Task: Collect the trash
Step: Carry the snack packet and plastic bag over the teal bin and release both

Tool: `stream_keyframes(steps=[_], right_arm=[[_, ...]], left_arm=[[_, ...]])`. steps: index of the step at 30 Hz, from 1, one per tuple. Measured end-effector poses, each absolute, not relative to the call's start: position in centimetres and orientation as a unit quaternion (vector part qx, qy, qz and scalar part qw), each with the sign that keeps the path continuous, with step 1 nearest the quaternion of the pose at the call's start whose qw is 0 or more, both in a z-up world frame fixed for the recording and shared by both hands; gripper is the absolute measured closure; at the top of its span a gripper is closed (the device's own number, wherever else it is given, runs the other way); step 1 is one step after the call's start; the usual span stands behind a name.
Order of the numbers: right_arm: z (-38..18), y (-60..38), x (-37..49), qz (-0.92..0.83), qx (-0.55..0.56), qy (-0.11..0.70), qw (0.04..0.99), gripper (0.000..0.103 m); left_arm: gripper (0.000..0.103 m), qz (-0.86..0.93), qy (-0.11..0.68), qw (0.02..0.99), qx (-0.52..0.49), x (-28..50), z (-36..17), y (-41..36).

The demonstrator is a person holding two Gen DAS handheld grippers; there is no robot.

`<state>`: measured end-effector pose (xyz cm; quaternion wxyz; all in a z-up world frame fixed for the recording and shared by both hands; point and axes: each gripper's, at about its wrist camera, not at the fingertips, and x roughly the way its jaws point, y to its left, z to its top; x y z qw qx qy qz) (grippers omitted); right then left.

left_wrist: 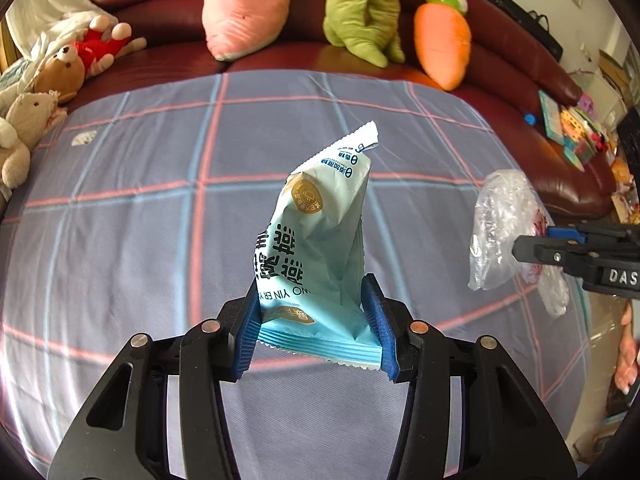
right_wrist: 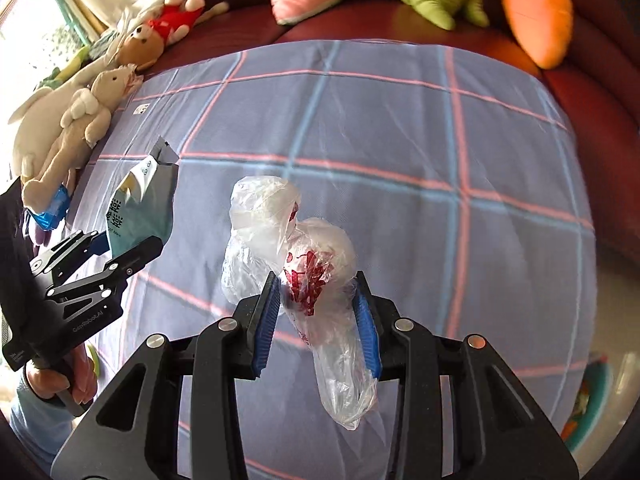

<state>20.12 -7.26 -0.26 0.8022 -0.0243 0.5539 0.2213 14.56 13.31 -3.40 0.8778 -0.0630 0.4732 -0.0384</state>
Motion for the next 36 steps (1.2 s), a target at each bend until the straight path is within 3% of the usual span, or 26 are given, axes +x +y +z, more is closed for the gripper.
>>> stream_keyframes(steps=[15,36], right_arm=[[-0.6,-23.5,11.5,0.162,0.074,0.528,0.83,0.068],[2.2,-48.7,2.2,-0.009,0.213,0.43,0.878,0.067]], left_arm=[[0.054,-0.113,0.477,0.871,-0.034,9.6,-2.7,0.6],[0.054,-0.265,0.478,0.836,0.035,10.0,-1.3,-20.7]])
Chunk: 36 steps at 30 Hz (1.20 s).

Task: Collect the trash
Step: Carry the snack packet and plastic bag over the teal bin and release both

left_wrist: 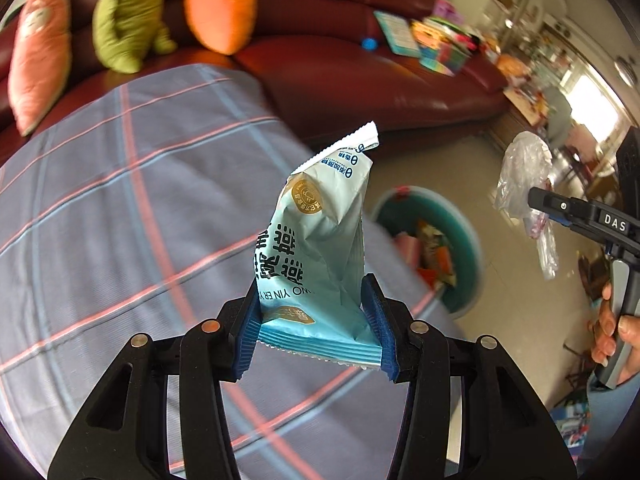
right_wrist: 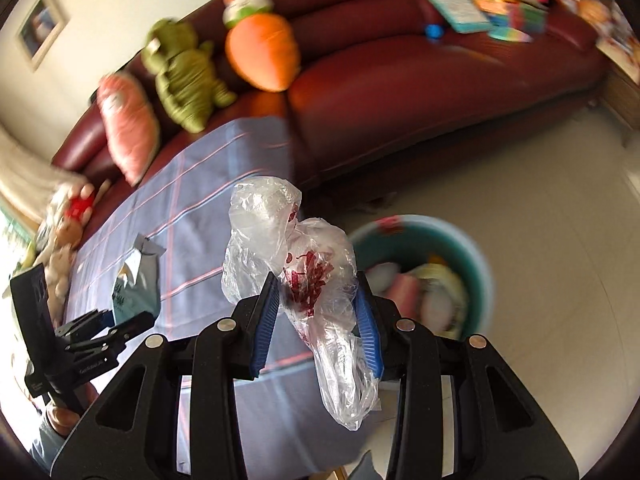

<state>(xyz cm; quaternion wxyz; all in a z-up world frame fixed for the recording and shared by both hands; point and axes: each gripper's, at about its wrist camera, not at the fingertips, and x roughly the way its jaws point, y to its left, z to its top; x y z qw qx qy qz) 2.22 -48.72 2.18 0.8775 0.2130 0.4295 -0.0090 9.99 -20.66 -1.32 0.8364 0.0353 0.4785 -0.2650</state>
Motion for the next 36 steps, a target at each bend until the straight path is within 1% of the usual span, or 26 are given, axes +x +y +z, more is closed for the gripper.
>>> stream_keyframes(steps=[9,15,20,21,22,23,25,27,31,36], right_arm=[[-1.2,-54.2,1.3,-0.052,0.257,0.449,0.854,0.067],[-2.3,-55.9,2.2,-0.064,0.274,0.459,0.843,0.067],[-2.4,-56.6,2.4,-0.068,0.28,0.462,0.839,0.066],[-2.5,-56.7,2.5,-0.069,0.28,0.462,0.839,0.066],[-2.6,-56.7,2.4,-0.069,0.281,0.463,0.838,0.066],[-2.6,-56.7,2.5,-0.069,0.282,0.464,0.837,0.066],[-2.8,-56.7,2.7,-0.069,0.283,0.465,0.836,0.066],[-3.0,-56.7,2.8,-0.068,0.285,0.466,0.835,0.066],[-3.4,-56.4,3.1,-0.066,0.284,0.471,0.832,0.065],[-3.8,-55.9,3.6,-0.065,0.282,0.477,0.83,0.064]], left_arm=[[0.054,-0.325,0.494,0.803,0.072,11.0,-3.2,-30.7],[0.054,-0.342,0.518,0.779,0.085,12.3,-5.8,-34.9],[0.052,-0.349,0.53,0.767,0.095,12.8,-7.2,-37.0],[0.049,-0.347,0.531,0.767,0.1,12.8,-7.4,-37.4],[0.043,-0.344,0.531,0.767,0.104,12.9,-7.6,-37.7],[0.039,-0.342,0.532,0.767,0.106,12.8,-7.7,-38.0],[0.024,-0.338,0.529,0.77,0.109,13.0,-7.8,-38.3],[0.019,-0.335,0.528,0.772,0.111,12.8,-7.9,-38.4],[0.013,-0.329,0.53,0.773,0.116,12.9,-7.9,-38.1],[0.012,-0.32,0.537,0.772,0.111,13.0,-7.8,-37.0]])
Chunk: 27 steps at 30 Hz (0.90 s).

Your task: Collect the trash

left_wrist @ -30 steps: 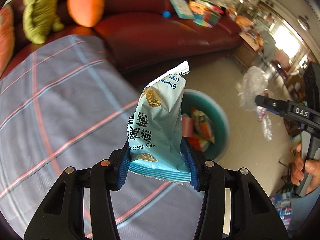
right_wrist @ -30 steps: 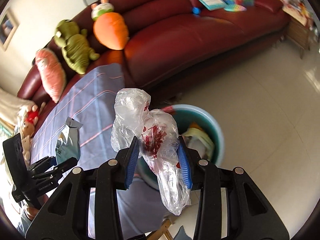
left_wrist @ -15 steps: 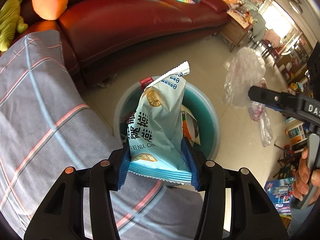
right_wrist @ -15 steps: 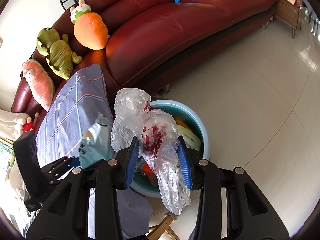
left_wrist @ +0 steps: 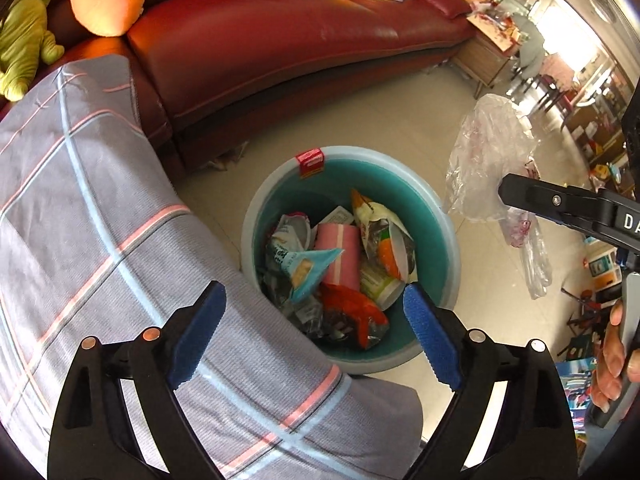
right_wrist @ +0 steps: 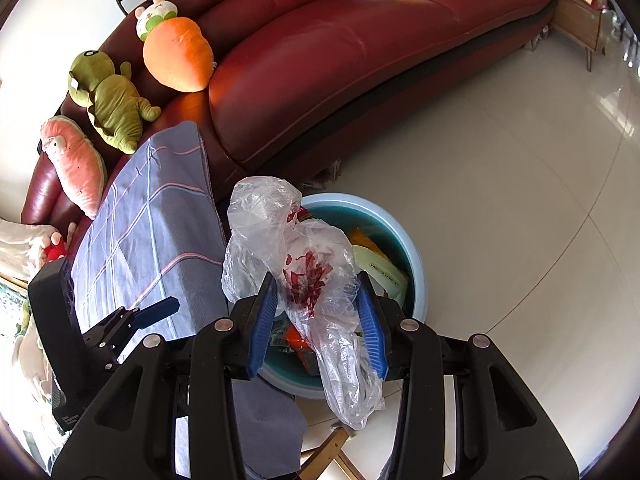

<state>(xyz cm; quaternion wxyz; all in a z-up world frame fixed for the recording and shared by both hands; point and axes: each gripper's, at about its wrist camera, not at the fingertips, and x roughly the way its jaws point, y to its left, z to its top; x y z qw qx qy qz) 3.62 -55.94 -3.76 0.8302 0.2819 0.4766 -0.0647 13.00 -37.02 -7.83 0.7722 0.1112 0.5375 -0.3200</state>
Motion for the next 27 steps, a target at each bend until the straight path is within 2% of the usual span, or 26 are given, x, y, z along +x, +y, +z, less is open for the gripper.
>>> stream_keyframes(steps=[14,16,18,20,24,27], right_arm=[[-4.9,-53.8,5.4,-0.051,0.276,0.492,0.824,0.061],[-5.0,-53.4,5.7,-0.046,0.275,0.493,0.824,0.056],[-5.1,-53.0,6.0,-0.045,0.274,0.494,0.824,0.04],[-5.1,-52.9,6.1,-0.046,0.273,0.494,0.824,0.032],[-5.3,-52.6,5.9,-0.05,0.267,0.503,0.821,0.026],[-5.3,-52.6,5.6,-0.053,0.262,0.508,0.819,0.026]], left_arm=[[0.008,-0.279,0.53,0.794,0.1,12.2,-7.5,-32.7],[0.008,-0.279,0.535,0.792,0.097,12.3,-7.7,-32.4],[0.008,-0.276,0.536,0.792,0.097,12.3,-7.9,-32.2],[0.008,-0.274,0.537,0.792,0.098,12.3,-8.0,-32.0],[0.007,-0.273,0.536,0.793,0.097,12.3,-7.9,-31.7],[0.005,-0.27,0.537,0.794,0.094,12.3,-8.0,-31.6]])
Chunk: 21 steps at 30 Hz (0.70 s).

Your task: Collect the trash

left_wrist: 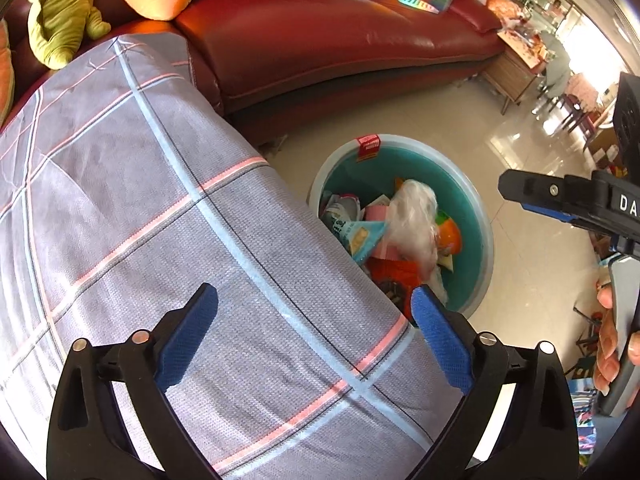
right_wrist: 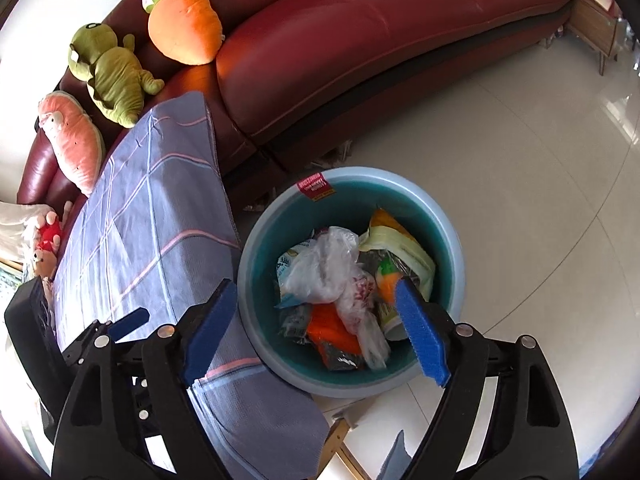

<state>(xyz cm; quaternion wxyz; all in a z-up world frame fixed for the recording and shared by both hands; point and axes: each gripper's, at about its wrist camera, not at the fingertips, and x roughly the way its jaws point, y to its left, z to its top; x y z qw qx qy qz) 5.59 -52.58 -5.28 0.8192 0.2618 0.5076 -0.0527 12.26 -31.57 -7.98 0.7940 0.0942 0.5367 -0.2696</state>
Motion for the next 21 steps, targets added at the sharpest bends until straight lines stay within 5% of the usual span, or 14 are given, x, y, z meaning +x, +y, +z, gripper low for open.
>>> stream_keyframes(steps=[12,21], right_arm=[[-4.0,-51.3,3.7,-0.064,0.222,0.515,0.826,0.007],[-2.0,-49.0,0.5,-0.07,0.172,0.514,0.838,0.007]], left_arm=[[0.004,-0.261,0.525,0.805,0.091,10.5,-6.5,-30.0],[0.004,-0.239,0.517,0.817,0.089,8.6,-4.9,-28.1]])
